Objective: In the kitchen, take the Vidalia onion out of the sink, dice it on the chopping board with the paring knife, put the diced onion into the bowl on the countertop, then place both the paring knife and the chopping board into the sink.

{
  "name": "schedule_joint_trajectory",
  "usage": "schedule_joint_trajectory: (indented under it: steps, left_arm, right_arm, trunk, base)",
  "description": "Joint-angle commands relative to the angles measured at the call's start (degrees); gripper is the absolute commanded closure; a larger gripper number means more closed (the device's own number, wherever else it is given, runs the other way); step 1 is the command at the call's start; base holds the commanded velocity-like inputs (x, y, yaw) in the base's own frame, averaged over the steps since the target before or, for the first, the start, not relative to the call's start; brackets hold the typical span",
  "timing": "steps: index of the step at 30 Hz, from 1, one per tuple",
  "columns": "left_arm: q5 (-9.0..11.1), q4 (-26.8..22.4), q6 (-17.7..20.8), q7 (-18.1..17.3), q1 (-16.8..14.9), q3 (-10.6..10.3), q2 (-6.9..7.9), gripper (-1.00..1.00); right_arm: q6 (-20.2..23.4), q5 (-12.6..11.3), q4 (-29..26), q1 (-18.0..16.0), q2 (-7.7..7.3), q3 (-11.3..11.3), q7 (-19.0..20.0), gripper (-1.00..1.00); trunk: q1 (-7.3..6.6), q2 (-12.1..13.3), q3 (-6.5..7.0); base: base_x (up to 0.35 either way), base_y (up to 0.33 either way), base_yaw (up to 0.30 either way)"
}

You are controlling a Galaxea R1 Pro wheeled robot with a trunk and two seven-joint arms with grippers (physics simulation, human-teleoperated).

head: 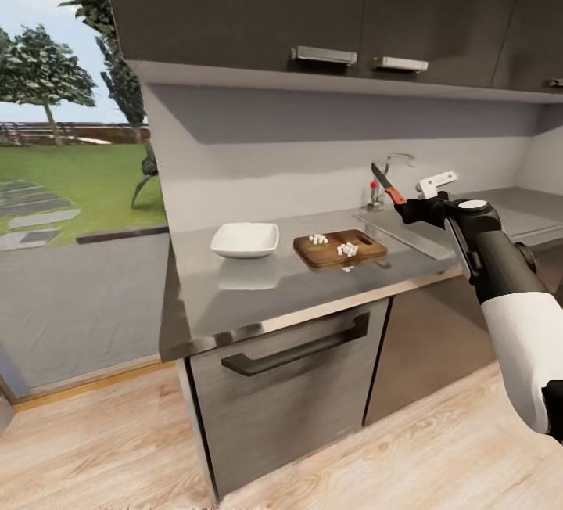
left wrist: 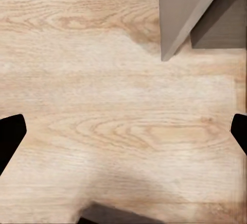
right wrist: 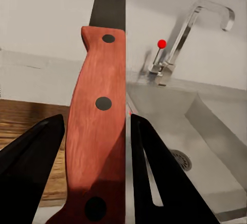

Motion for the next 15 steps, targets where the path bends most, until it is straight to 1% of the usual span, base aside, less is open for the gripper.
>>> schedule_joint_trajectory:
  steps: [1,15]
  left_arm:
    - [0.07,0.25,-0.42,0.09,-0.12,0.04,-0.02,-1.00]
    - [0.07,0.25,-0.43,0.09,-0.08,0.04,-0.02,-1.00]
  right_arm:
    - [0.22,0.44,-0.09,-0.02,-0.05,0.04,0.59,1.00]
    - [0.22,0.44,-0.09,-0.02,-0.02,0.04,0.59,1.00]
  trunk:
    - [-0.01,-0.03,-0.10]
    - [-0.01,-0.03,-0.66]
  base:
    - [0.000,-0.318,0.222]
    - [0.000,-0.318,0.222]
